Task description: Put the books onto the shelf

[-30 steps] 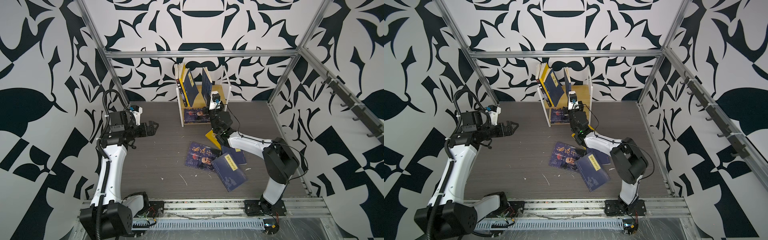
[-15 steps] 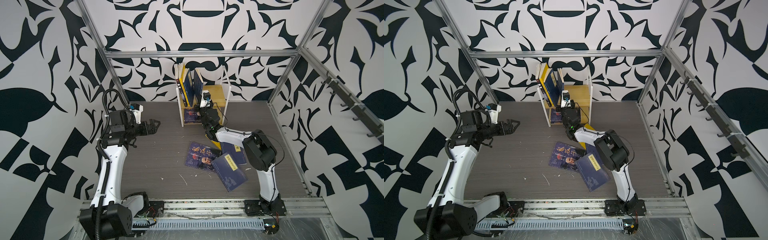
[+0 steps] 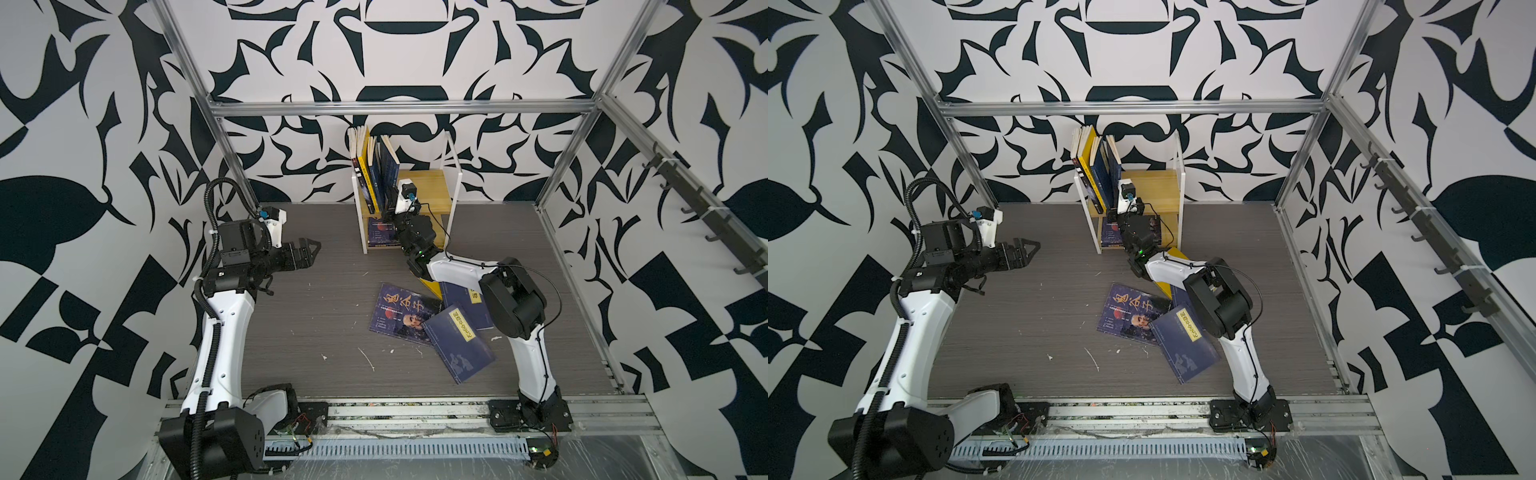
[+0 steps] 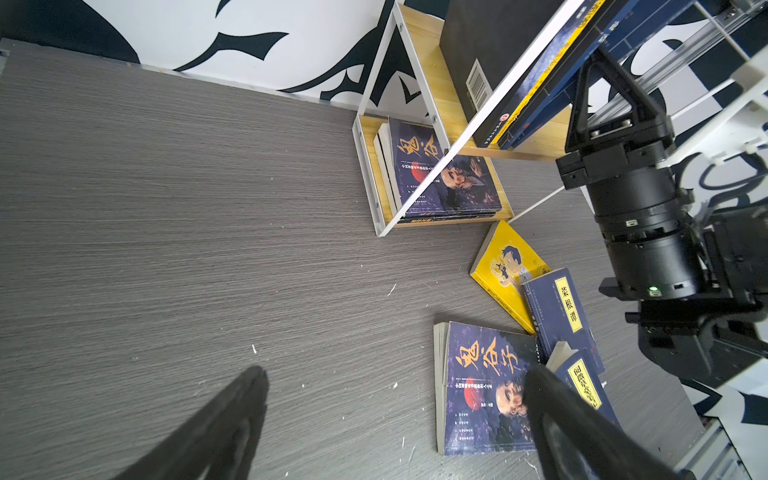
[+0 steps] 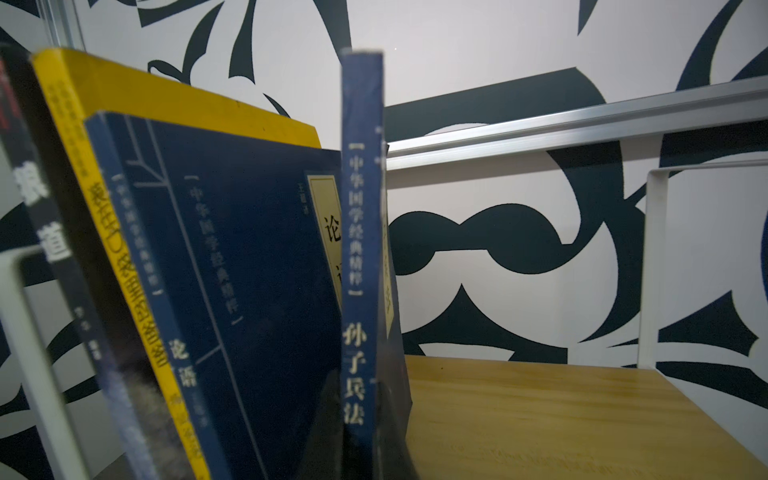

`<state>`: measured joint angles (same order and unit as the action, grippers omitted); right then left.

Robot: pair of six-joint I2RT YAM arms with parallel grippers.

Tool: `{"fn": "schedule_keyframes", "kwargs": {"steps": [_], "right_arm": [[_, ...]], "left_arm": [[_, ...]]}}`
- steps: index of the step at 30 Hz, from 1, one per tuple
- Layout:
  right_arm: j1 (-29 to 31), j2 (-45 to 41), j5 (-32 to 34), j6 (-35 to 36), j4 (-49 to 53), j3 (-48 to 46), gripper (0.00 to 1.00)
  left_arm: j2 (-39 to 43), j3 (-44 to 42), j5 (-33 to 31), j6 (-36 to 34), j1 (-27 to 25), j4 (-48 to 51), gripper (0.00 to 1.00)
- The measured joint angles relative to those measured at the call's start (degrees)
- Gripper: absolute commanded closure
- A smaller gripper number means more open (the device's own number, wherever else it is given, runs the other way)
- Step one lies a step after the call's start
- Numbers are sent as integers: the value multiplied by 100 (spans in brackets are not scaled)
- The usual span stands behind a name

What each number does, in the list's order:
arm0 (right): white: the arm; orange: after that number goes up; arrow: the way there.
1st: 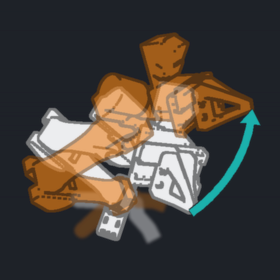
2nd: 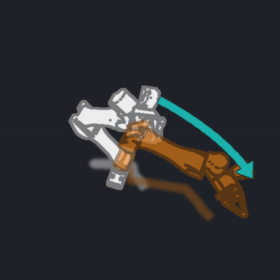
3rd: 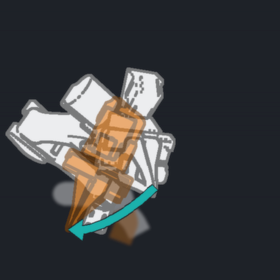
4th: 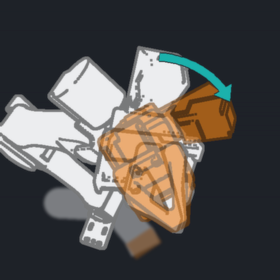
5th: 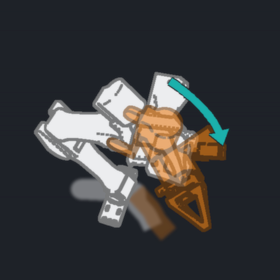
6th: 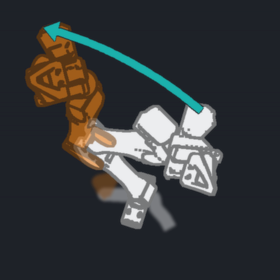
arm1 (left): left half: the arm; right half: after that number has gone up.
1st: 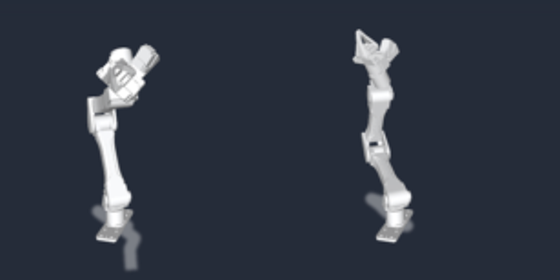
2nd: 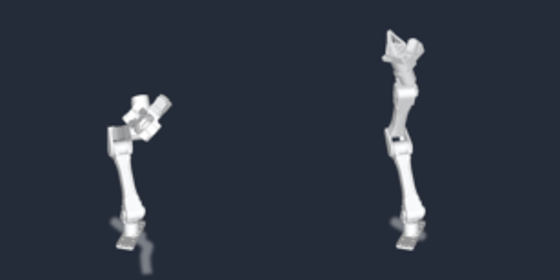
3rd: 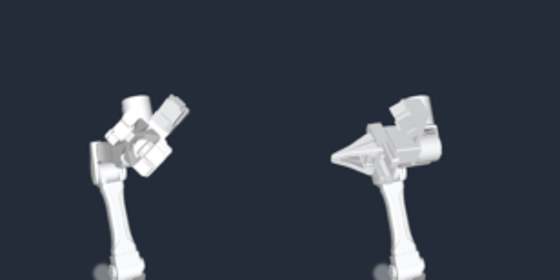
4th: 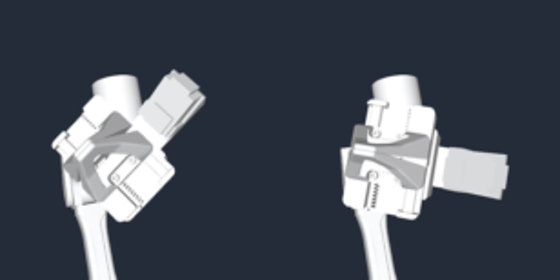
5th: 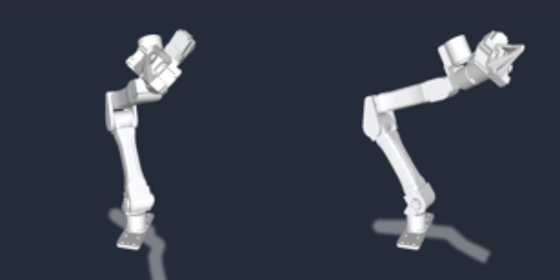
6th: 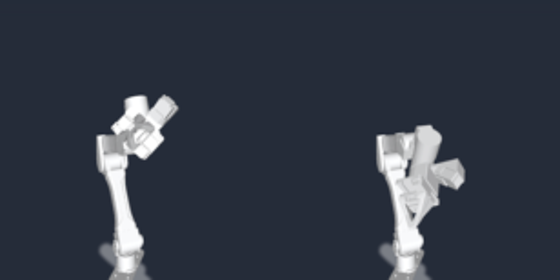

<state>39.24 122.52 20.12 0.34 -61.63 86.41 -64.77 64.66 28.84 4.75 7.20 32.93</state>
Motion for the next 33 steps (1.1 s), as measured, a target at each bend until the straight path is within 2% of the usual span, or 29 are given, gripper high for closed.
{"fn": "schedule_keyframes", "kwargs": {"steps": [4, 12, 22, 30, 33], "right_arm": [[0, 0, -116, 4, 9, 0, 100], [0, -2, -378, 96, 33, -15, 84], [33, -72, -678, 227, 256, -398, 75], [42, -756, -990, 361, 393, -1497, 71], [59, -1178, -1115, 417, 420, -1991, 74]], "left_arm": [[0, -52, 15, 0, 4, -22, 0], [0, -55, 17, 0, 9, -57, 0], [0, -57, 31, 2, 33, -59, 0], [0, -57, 61, 17, 59, -61, 0], [0, -66, 68, 26, 81, -76, 0]]}}
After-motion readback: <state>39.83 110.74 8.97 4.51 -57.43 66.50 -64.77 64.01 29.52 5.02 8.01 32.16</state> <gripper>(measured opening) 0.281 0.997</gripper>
